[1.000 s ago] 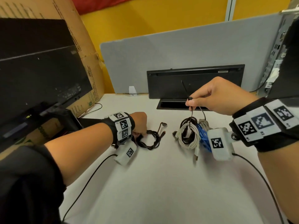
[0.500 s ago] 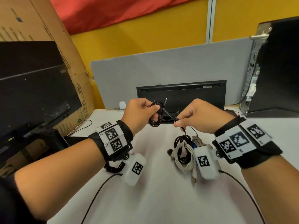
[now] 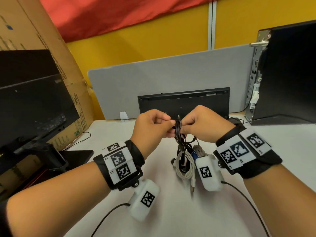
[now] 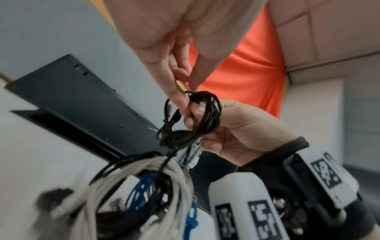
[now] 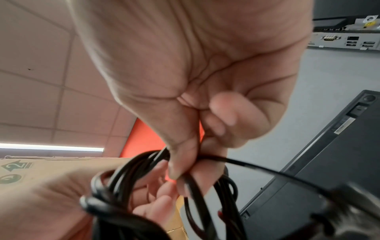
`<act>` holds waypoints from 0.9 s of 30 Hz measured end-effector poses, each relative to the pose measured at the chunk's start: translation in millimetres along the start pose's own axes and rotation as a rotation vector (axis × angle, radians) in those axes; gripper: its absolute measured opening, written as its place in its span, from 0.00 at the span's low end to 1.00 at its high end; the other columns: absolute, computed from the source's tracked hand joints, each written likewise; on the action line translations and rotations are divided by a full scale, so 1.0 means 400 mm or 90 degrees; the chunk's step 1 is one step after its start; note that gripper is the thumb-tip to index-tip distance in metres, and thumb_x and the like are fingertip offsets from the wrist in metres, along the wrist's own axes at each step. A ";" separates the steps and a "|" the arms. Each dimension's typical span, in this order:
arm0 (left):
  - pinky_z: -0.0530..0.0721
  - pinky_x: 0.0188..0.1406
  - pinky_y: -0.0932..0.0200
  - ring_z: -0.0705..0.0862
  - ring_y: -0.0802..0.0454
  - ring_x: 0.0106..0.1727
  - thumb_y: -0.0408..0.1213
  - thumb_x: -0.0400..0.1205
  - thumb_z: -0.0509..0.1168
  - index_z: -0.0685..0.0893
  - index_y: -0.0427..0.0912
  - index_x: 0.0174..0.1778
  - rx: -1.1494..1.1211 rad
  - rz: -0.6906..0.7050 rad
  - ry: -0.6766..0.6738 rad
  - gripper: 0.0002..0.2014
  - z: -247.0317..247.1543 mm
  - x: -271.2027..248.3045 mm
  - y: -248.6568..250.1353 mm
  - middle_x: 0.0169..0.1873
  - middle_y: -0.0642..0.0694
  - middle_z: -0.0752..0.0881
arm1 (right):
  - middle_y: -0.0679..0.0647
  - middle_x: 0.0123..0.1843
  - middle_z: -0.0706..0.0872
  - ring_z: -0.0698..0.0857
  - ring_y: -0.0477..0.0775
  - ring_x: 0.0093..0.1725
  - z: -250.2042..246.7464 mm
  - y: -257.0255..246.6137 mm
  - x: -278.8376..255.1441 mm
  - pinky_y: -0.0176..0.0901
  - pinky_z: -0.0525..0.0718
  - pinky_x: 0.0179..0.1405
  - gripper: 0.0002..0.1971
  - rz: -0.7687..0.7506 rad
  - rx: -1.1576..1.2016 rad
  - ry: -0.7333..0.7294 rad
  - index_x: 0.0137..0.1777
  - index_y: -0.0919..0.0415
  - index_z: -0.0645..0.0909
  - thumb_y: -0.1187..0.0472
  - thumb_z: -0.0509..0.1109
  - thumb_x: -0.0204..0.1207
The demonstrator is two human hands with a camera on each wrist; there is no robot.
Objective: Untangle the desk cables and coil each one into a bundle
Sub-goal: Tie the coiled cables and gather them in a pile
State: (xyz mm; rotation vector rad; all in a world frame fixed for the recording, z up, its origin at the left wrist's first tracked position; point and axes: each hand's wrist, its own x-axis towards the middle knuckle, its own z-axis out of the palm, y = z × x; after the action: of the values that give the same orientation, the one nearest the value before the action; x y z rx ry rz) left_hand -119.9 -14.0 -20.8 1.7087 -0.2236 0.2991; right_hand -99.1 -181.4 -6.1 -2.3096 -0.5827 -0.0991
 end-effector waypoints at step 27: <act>0.91 0.38 0.52 0.91 0.44 0.33 0.30 0.79 0.72 0.88 0.35 0.36 0.067 0.052 0.056 0.06 -0.008 0.033 0.004 0.28 0.41 0.88 | 0.55 0.32 0.90 0.87 0.47 0.27 -0.037 0.015 0.005 0.38 0.89 0.31 0.04 0.007 0.191 0.144 0.44 0.57 0.92 0.59 0.78 0.73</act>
State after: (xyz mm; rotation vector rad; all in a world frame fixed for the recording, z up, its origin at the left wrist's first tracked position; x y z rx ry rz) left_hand -108.0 -10.6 -14.6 1.7879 -0.2164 0.4520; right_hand -93.4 -194.7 1.2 -1.9780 -0.4372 -0.2470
